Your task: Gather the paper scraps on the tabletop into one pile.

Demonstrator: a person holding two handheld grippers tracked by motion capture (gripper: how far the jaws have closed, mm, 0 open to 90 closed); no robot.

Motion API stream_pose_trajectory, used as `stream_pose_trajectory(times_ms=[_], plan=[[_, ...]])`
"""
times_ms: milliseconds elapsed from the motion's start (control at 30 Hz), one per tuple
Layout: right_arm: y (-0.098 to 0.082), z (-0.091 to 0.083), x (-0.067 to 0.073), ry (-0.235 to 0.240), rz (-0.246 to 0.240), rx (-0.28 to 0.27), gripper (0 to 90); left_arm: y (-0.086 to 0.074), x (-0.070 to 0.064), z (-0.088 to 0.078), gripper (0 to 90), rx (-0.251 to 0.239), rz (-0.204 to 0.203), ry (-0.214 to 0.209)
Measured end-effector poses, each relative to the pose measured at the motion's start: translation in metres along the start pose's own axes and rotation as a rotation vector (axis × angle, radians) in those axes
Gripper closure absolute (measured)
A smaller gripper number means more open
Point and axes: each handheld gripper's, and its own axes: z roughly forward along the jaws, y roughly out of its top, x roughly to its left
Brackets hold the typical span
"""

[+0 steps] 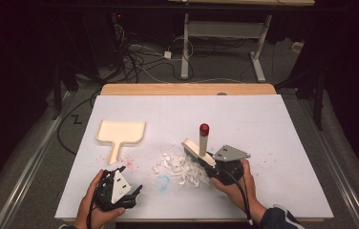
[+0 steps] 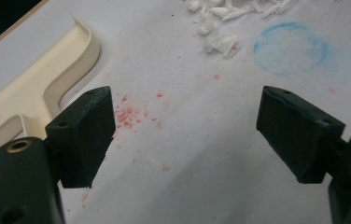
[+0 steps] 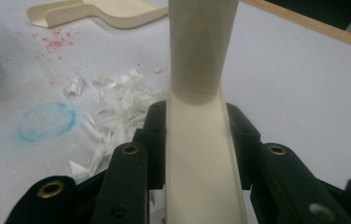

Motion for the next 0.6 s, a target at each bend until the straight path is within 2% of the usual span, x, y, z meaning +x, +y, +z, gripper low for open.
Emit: stream_pose_trajectory(times_ms=[133,200,233,367,433,500,600], plan=[[0.008,0.008,-0.003,-0.003,0.000,-0.028,68.1,-0.001,0.000,0.000,18.4,0.003,0.001,-0.003],[0.010,0.005,-0.007,-0.014,0.002,-0.042,68.1,-0.001,0.000,-0.001,18.4,0.001,-0.001,-0.003],[0.011,0.002,-0.011,-0.002,0.004,-0.050,68.1,-0.002,0.000,-0.001,18.4,0.001,-0.001,-0.002],[0.012,-0.019,-0.023,0.038,0.000,-0.064,68.1,-0.002,0.001,-0.002,18.4,0.000,-0.003,0.002],[0.010,-0.033,-0.029,0.053,-0.032,-0.065,68.1,-0.001,0.000,-0.001,18.4,0.003,0.001,0.004],[0.006,-0.047,-0.035,0.057,-0.050,-0.060,68.1,-0.001,-0.001,0.000,18.4,0.004,0.004,0.005],[-0.003,-0.067,-0.044,0.089,-0.055,-0.048,68.1,-0.001,-0.002,-0.001,18.4,0.006,0.013,0.003]])
